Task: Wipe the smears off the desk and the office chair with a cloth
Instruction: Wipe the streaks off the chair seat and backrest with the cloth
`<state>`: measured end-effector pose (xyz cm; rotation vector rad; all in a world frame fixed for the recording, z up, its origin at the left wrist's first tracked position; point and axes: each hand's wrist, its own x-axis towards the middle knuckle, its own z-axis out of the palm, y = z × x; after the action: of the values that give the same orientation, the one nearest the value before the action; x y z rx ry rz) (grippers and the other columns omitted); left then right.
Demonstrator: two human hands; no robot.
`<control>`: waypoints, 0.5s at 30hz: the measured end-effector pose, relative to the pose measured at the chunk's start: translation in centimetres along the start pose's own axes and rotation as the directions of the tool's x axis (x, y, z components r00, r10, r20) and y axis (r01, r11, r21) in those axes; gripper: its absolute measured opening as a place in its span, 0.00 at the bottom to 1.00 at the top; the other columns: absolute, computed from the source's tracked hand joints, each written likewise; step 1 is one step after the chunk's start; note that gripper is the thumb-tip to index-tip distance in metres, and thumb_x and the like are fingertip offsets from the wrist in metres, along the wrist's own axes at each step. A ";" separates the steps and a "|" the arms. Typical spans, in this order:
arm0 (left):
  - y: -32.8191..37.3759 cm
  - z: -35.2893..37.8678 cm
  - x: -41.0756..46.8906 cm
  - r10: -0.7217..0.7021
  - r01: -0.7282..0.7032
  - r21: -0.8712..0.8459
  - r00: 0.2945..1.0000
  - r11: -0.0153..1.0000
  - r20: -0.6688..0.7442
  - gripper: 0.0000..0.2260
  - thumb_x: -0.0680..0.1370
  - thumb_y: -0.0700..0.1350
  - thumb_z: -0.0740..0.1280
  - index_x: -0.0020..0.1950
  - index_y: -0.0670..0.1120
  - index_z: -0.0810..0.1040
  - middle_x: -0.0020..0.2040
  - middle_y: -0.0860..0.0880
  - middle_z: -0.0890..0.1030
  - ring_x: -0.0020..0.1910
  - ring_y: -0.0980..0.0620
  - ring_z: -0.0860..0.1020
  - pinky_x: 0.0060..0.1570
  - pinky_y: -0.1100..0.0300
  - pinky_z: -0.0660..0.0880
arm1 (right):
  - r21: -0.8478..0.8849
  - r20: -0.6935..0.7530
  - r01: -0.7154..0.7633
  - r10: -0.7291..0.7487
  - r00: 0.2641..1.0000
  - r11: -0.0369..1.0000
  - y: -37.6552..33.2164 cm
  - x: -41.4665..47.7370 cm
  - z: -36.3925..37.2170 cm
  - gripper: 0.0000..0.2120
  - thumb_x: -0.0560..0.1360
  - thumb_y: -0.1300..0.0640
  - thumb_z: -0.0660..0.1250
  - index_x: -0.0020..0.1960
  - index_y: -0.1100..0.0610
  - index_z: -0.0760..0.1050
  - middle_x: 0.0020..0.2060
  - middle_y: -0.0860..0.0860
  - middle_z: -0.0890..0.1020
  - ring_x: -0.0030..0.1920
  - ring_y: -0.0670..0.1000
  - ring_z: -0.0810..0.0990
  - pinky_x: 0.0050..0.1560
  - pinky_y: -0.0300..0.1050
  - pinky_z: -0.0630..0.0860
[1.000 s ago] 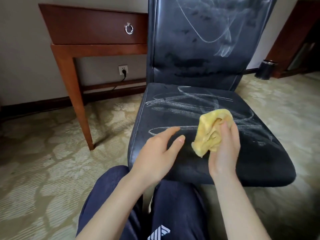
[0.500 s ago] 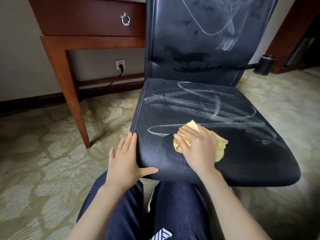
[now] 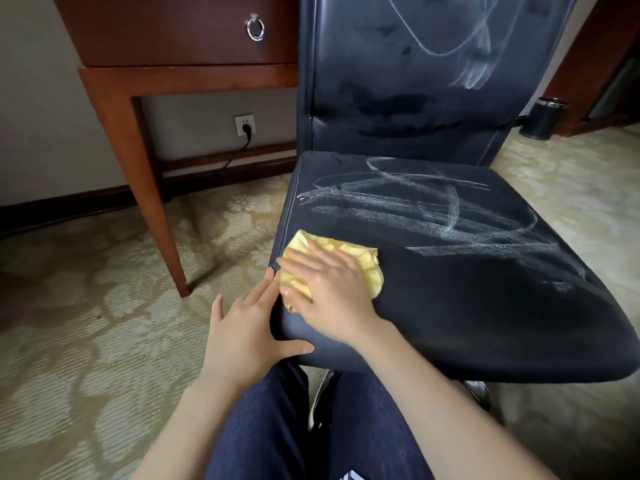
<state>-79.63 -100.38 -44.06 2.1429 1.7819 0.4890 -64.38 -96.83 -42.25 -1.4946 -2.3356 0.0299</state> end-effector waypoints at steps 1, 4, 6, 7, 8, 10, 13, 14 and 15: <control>0.0 -0.1 0.0 0.002 -0.002 0.012 1.000 1.000 -0.007 0.51 0.60 0.71 0.69 0.77 0.61 0.48 0.77 0.63 0.50 0.74 0.58 0.58 0.72 0.44 0.47 | 0.016 -0.021 0.043 -0.043 0.999 0.999 -0.2 -1.2 0.1 0.21 0.78 0.43 0.60 0.70 0.44 0.69 0.70 0.41 0.68 0.74 0.46 0.59 0.71 0.50 0.53; -0.1 -0.1 0.2 -0.015 0.015 0.035 1.000 0.999 -0.015 0.52 0.60 0.72 0.69 0.77 0.60 0.47 0.77 0.63 0.49 0.75 0.58 0.56 0.72 0.44 0.48 | 0.015 -0.136 0.102 -0.099 0.986 0.995 0.8 -5.0 -0.1 0.20 0.73 0.49 0.66 0.65 0.48 0.75 0.66 0.44 0.75 0.68 0.48 0.70 0.66 0.44 0.63; -0.1 0.0 0.2 -0.026 0.026 0.019 1.000 0.999 -0.009 0.53 0.60 0.71 0.70 0.77 0.59 0.48 0.77 0.63 0.49 0.75 0.58 0.57 0.72 0.43 0.49 | -0.013 -0.225 0.100 -0.100 0.969 0.995 2.4 -7.3 -0.5 0.19 0.70 0.52 0.68 0.61 0.50 0.78 0.63 0.45 0.77 0.63 0.49 0.75 0.60 0.43 0.66; -0.2 0.0 0.2 -0.029 0.029 0.008 1.000 1.000 -0.008 0.53 0.60 0.71 0.70 0.77 0.59 0.48 0.77 0.63 0.49 0.75 0.58 0.57 0.72 0.43 0.49 | -0.039 -0.271 0.085 -0.092 0.958 0.996 3.3 -8.2 -0.9 0.18 0.71 0.53 0.67 0.60 0.50 0.79 0.61 0.45 0.79 0.61 0.49 0.76 0.57 0.43 0.67; -0.2 0.0 0.1 -0.031 0.031 0.001 1.000 1.000 -0.003 0.53 0.59 0.71 0.70 0.77 0.59 0.47 0.77 0.63 0.48 0.75 0.58 0.58 0.72 0.43 0.50 | -0.063 -0.309 0.054 -0.071 0.949 0.997 4.3 -8.9 -1.3 0.16 0.72 0.52 0.65 0.59 0.50 0.80 0.60 0.45 0.79 0.59 0.49 0.77 0.55 0.44 0.68; -0.2 0.0 0.1 -0.034 0.034 -0.006 0.999 0.999 0.009 0.53 0.59 0.71 0.70 0.77 0.59 0.47 0.77 0.63 0.48 0.75 0.57 0.58 0.72 0.43 0.50 | -0.074 -0.334 -0.044 0.017 0.942 0.996 6.2 -9.4 -2.2 0.15 0.73 0.52 0.64 0.57 0.50 0.81 0.57 0.45 0.81 0.57 0.50 0.77 0.54 0.47 0.71; -0.2 0.1 0.1 -0.034 0.034 -0.012 0.999 0.999 0.017 0.53 0.60 0.71 0.70 0.77 0.59 0.45 0.75 0.64 0.44 0.75 0.58 0.58 0.71 0.43 0.51 | -0.068 -0.295 -0.272 0.241 0.925 0.960 8.9 -8.4 -3.8 0.11 0.73 0.52 0.69 0.55 0.47 0.81 0.52 0.43 0.82 0.52 0.54 0.79 0.52 0.53 0.72; -0.2 0.1 0.1 -0.032 0.033 -0.012 0.999 0.999 0.019 0.53 0.60 0.71 0.69 0.77 0.59 0.45 0.75 0.65 0.44 0.75 0.58 0.57 0.71 0.43 0.51 | -0.062 -0.295 -0.353 0.320 0.900 0.934 9.7 -7.7 -4.2 0.11 0.73 0.52 0.70 0.55 0.45 0.80 0.52 0.43 0.82 0.52 0.54 0.79 0.52 0.53 0.70; -0.2 0.2 0.1 -0.032 0.033 -0.011 0.999 0.999 0.020 0.53 0.61 0.71 0.69 0.77 0.59 0.45 0.75 0.64 0.43 0.75 0.57 0.58 0.71 0.43 0.52 | -0.039 -0.299 -0.422 0.393 0.870 0.906 10.4 -6.9 -4.5 0.11 0.73 0.51 0.70 0.55 0.44 0.80 0.52 0.43 0.82 0.53 0.54 0.77 0.53 0.52 0.68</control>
<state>-79.73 -100.25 -44.28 2.1002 1.7960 0.4673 -51.33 -99.14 -42.26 -1.8829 -1.7872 -0.1884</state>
